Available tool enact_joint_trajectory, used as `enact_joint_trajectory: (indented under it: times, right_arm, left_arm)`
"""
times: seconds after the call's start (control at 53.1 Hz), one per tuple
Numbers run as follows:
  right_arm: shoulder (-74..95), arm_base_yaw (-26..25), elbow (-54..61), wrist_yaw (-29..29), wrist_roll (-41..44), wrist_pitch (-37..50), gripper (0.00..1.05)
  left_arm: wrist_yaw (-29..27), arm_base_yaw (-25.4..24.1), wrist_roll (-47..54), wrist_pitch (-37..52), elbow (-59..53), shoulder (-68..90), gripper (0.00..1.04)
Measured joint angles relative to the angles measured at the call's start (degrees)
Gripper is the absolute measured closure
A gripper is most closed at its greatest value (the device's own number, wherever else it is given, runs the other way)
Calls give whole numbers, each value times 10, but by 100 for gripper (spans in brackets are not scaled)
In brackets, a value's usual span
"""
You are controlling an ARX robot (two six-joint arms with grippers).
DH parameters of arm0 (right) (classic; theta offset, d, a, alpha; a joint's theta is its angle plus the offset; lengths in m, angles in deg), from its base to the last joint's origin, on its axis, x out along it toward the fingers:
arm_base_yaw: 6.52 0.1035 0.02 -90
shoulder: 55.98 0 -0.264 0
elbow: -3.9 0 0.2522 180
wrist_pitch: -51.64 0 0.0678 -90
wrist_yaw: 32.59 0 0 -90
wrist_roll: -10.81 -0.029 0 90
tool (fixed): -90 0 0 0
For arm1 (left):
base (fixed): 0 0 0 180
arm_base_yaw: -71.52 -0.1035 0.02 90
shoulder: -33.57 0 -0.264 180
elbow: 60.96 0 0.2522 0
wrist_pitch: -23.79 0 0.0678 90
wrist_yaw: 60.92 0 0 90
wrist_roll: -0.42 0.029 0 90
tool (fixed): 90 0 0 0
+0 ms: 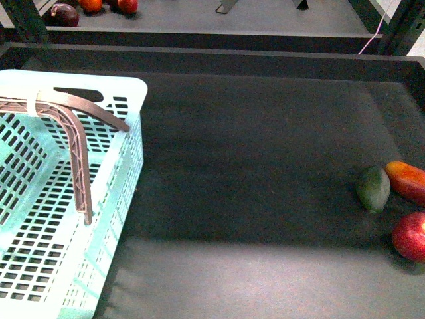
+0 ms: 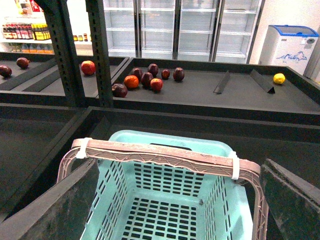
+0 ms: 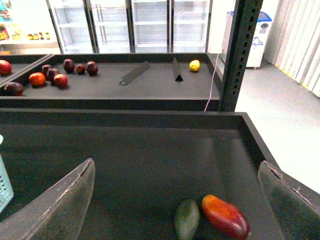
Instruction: Pick apple with right arm and hold basket with left
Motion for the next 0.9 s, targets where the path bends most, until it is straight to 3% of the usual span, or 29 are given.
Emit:
enact_joint_trajectory:
  times: [0.546, 0.659, 0.753, 0.904]
  right_arm:
    - [0, 0, 0, 0, 0, 0, 9]
    - [0, 0, 0, 0, 0, 0, 9]
    - [0, 0, 0, 0, 0, 0, 9]
    - [0, 0, 0, 0, 0, 0, 9]
  left_arm:
    - [0, 0, 0, 0, 0, 0, 7]
    - [-53, 11, -111, -149, 60, 87, 7]
    - [-31, -8, -195, -170, 81, 148, 7]
    - [66, -87, -302, -81, 118, 263, 7]
